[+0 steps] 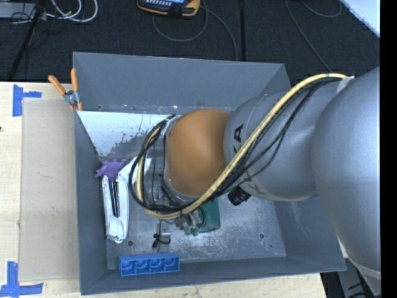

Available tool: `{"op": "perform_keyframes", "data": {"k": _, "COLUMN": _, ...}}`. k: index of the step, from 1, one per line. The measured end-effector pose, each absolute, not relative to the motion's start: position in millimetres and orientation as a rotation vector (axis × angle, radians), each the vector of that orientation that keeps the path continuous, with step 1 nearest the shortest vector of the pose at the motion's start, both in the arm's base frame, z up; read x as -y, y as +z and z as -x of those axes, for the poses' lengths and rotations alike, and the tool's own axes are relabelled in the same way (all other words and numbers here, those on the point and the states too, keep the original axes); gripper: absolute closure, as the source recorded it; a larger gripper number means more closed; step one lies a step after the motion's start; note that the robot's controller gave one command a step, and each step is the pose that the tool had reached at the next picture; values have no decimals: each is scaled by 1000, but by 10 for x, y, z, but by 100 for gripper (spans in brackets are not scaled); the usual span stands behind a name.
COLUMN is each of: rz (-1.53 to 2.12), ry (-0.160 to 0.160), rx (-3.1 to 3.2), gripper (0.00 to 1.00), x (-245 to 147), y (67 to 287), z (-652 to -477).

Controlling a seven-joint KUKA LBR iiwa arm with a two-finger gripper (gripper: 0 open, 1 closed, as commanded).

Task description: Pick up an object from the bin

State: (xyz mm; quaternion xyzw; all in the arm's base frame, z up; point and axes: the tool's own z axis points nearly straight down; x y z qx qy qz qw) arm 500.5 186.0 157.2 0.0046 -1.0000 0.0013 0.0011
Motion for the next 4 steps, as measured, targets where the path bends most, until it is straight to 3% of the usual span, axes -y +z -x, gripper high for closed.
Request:
{"op": "perform_keyframes", "data": {"k": 1, "rz": -261, "ry": -3, "rx": 3129, "gripper": 0, "x": -1783, "y": 1039, "z": -4852}}
{"op": "perform_keyframes", "data": {"k": 2, "rz": -333, "ry": 2, "rx": 3130, "gripper": 100, "x": -1655, "y": 715, "z": -4767}}
{"op": "perform_keyframes", "data": {"k": 4, "rz": -328, "ry": 1, "rx": 3131, "gripper": 100, "x": -1655, "y": 715, "z": -4768}}
